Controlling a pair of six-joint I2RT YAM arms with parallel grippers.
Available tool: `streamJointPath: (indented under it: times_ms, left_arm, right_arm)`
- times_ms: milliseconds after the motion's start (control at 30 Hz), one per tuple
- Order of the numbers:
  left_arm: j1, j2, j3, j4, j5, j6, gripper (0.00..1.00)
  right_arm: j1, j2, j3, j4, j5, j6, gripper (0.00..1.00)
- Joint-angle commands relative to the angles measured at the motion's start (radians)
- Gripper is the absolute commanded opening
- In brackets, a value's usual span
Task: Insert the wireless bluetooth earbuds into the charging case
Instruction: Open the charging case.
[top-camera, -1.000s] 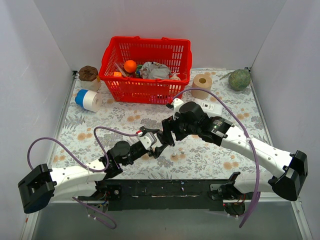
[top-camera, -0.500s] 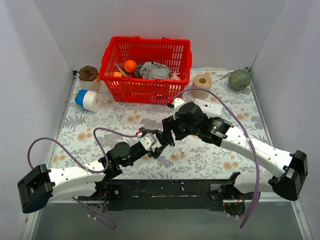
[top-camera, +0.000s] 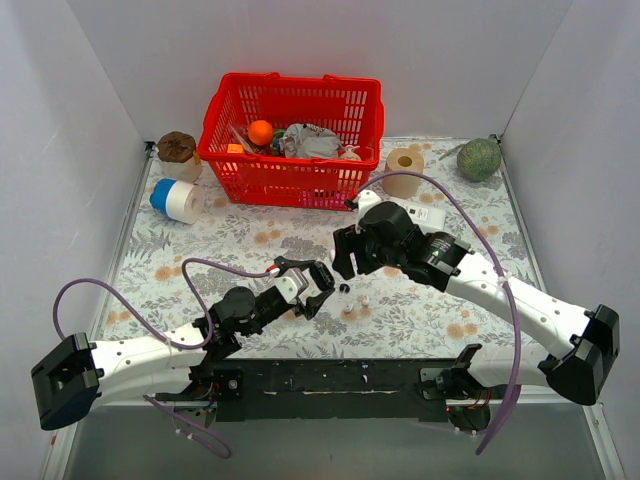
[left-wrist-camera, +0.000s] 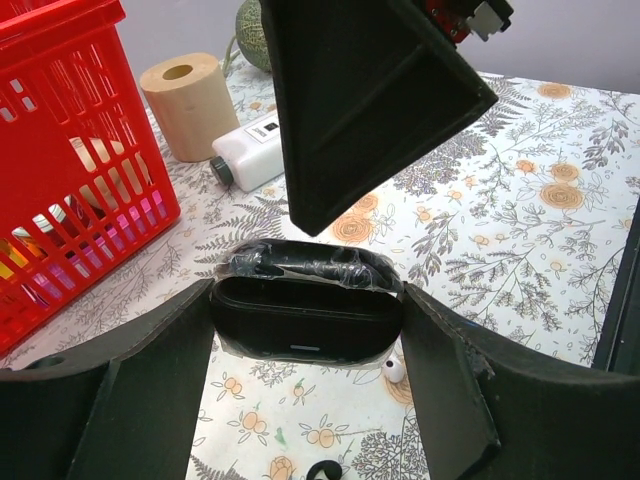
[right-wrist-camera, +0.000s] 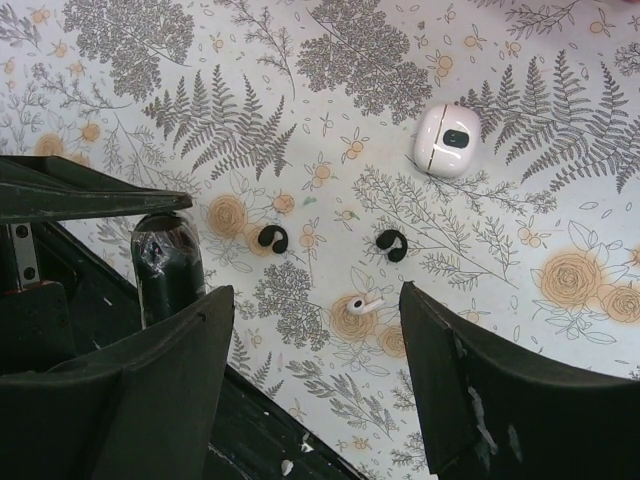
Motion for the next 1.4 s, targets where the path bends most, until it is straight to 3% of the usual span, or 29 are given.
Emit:
streamJointPath:
  times_ms: [0, 167, 300, 533, 733, 1200, 1367]
  left_arm:
    - [-0.006, -0.023, -0.004, 0.03, -0.011, -0.001, 0.0]
    - [-0.006, -0.013, -0.004, 0.033, -0.01, -0.005, 0.0]
    - [-0.006, -0.004, -0.003, 0.039, -0.007, -0.007, 0.0]
    - [-0.009, -0.007, 0.009, 0.031, 0.001, -0.008, 0.0]
    - [-0.009, -0.02, 0.006, 0.016, -0.003, -0.008, 0.0]
    - [-0.01, -0.033, 0.006, 0.007, -0.01, -0.01, 0.0]
    - [-0.01, -0.033, 0.003, 0.011, -0.011, -0.013, 0.0]
  right_arm:
    - [0.0, -0.053, -0.01, 0.05, -0.019, 0.002, 0.75]
    - [0.008, -0.104, -0.025, 0.144, -0.105, -0.005, 0.86]
    - [0.032, -0.055, 0.012, 0.112, -0.148, -0.033, 0.87]
    - [0.038, 0.014, 0.016, 0.057, -0.128, -0.032, 0.83]
    - [0.037, -0.003, 0.02, 0.045, -0.037, -0.018, 0.79]
    - [0.037, -0.023, 0.02, 0.031, 0.018, -0.004, 0.76]
    - [0.037, -0.054, 0.004, 0.103, -0.054, -0.013, 0.75]
